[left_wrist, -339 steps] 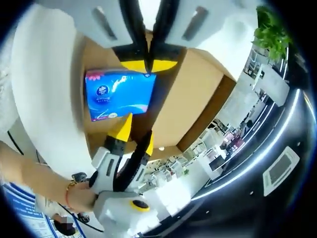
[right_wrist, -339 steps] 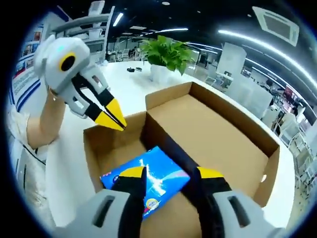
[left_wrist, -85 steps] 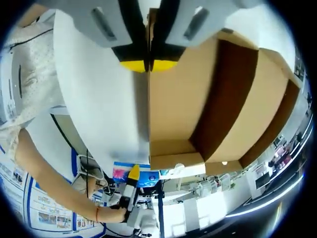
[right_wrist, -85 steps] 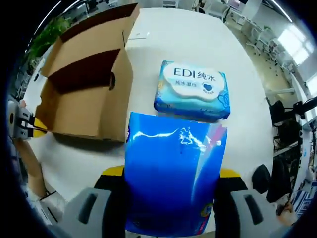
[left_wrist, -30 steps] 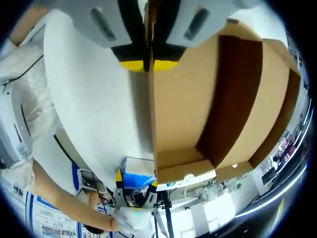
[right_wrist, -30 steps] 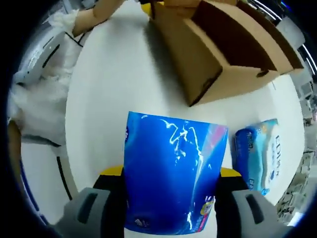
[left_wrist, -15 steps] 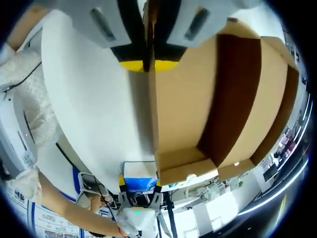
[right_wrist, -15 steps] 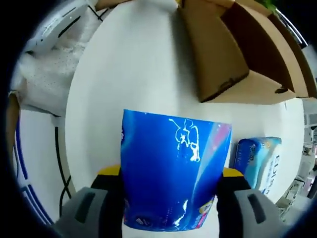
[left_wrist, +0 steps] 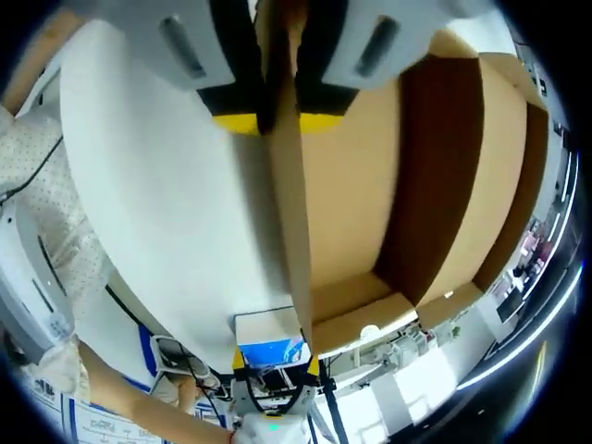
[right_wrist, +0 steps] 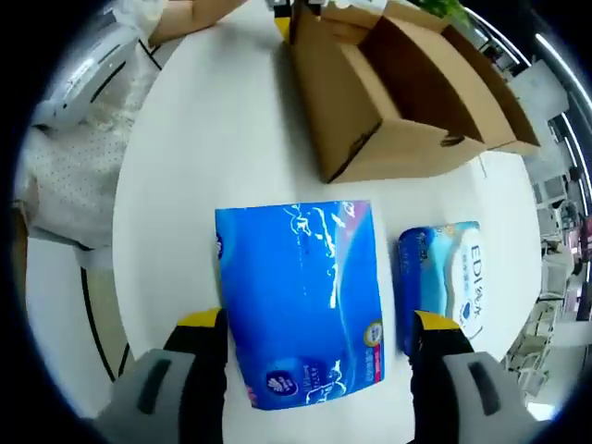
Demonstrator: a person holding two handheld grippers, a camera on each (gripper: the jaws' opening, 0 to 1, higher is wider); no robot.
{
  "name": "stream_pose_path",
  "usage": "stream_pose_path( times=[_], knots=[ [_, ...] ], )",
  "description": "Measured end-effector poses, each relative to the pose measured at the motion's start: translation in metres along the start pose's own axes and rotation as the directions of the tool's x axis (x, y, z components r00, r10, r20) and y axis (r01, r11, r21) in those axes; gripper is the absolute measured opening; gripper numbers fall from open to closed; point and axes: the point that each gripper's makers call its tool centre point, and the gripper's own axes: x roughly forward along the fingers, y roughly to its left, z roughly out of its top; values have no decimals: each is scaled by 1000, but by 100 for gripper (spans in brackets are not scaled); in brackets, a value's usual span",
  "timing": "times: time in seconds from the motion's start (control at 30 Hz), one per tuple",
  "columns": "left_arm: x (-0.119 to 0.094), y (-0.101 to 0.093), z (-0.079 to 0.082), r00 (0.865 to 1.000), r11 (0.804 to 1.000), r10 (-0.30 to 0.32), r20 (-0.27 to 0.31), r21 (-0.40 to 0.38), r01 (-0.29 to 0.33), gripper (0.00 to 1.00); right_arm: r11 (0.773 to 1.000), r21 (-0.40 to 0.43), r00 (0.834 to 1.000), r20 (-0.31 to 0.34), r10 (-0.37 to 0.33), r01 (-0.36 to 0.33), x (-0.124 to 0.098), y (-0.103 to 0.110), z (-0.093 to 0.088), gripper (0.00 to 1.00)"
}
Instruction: Operate the shoe box by opening the lid, removing the specified soft item, and placing it in the target area until the item is outside and the box remains undamaged.
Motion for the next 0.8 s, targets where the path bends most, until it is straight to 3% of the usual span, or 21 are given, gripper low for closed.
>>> stream_pose_path(
  times=[0.1, 0.2, 0.3, 0.4, 0.47, 0.53, 0.63, 0.8],
  knots=[
    [-3, 3, 6, 999, 1000, 21, 26, 11, -21, 16, 997, 46, 996, 74, -58, 55, -11, -4, -1, 84],
    [-7, 6, 13, 997, 999, 38, 60, 17, -39, 17, 989, 110, 980, 164, -117, 100, -22, -6, 0, 85],
    [-16, 12, 32, 985, 996, 80, 152, 31, -86, 21, 965, 204, 936, 277, -219, 166, -39, -12, -1, 87],
    [-29, 17, 50, 965, 990, 120, 233, 39, -132, 22, 934, 292, 869, 383, -313, 207, -54, -15, 0, 90],
    [-37, 18, 63, 945, 986, 140, 295, 45, -160, 24, 916, 338, 825, 438, -356, 216, -63, -13, -2, 88],
    [-45, 18, 80, 915, 982, 162, 370, 27, -185, 25, 897, 383, 784, 478, -396, 220, -70, -11, -5, 86],
    [-51, 18, 100, 874, 980, 183, 450, -10, -199, 25, 874, 421, 755, 485, -442, 241, -73, -10, -13, 85],
    [-49, 6, 116, 863, 986, 152, 482, -9, -168, 25, 856, 460, 724, 504, -471, 236, -74, -9, -18, 80]
  ],
)
